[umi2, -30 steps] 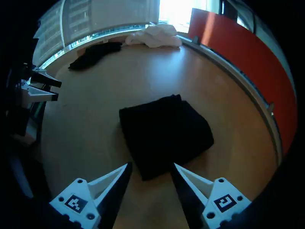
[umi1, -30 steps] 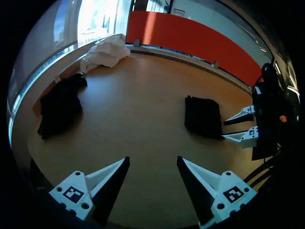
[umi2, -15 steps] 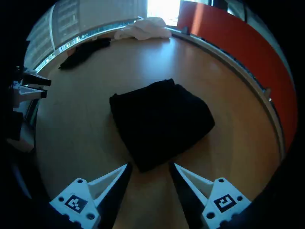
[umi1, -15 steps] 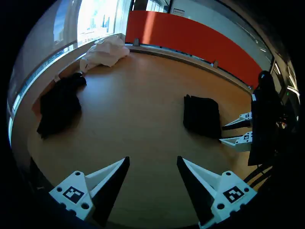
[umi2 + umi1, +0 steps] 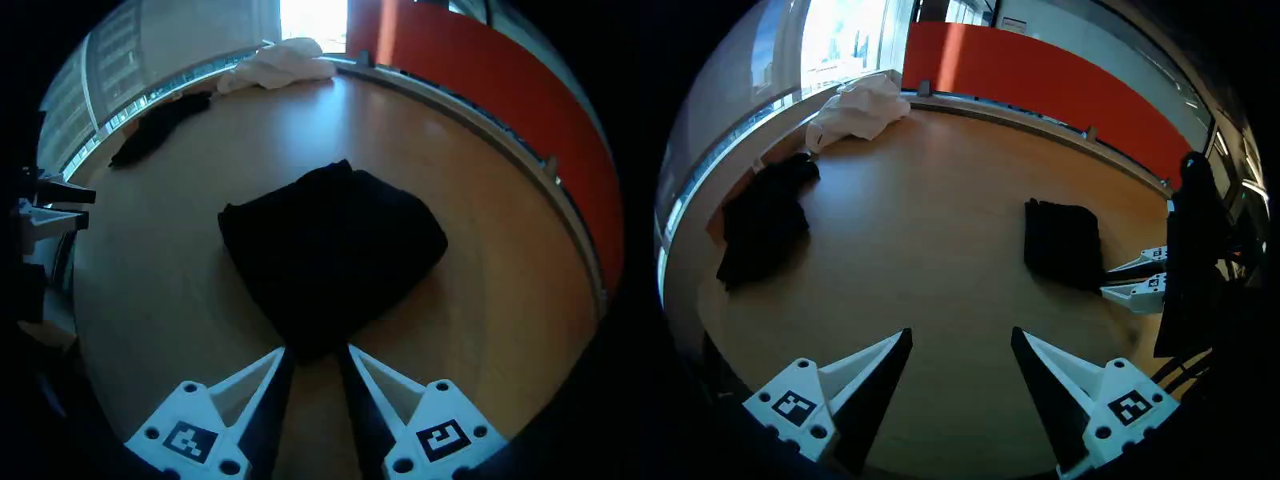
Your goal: Fold towel
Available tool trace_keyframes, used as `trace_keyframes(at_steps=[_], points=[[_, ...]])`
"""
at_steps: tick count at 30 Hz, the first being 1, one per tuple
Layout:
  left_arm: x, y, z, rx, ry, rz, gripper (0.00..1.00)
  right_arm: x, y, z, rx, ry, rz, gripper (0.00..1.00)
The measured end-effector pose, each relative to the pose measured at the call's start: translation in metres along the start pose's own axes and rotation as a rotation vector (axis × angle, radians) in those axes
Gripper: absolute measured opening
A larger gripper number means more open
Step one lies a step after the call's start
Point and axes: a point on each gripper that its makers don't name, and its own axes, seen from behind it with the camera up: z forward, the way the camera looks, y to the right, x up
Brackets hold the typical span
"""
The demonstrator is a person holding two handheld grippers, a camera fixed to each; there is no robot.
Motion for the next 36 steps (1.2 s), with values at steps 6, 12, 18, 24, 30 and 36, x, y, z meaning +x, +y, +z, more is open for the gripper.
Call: trace_keyframes(at_steps=[6, 12, 18, 24, 30, 36], points=[[0.000, 0.001, 0.001, -0.001, -0.001, 0.000, 0.92, 0.000, 0.001, 0.002, -0.004, -0.001, 0.014, 0.36], [0.000, 0.002, 0.001, -0.003, -0.002, -0.001, 0.92, 0.000, 0.003, 0.002, -0.008, 0.000, 0.018, 0.34], [0.000, 0.002, 0.001, -0.002, -0.001, 0.000, 0.92, -0.001, 0.003, 0.001, -0.008, -0.006, 0.013, 0.28], [0.001, 0.003, 0.001, -0.003, -0.001, -0.002, 0.92, -0.002, 0.004, -0.001, -0.015, -0.010, -0.010, 0.18], [0.001, 0.004, 0.001, -0.004, 0.000, 0.003, 0.92, -0.002, 0.006, -0.002, -0.022, -0.003, 0.001, 0.08], [0.002, 0.004, 0.002, -0.008, -0.001, 0.007, 0.92, 0.002, 0.012, -0.007, -0.025, 0.008, 0.022, 0.08]])
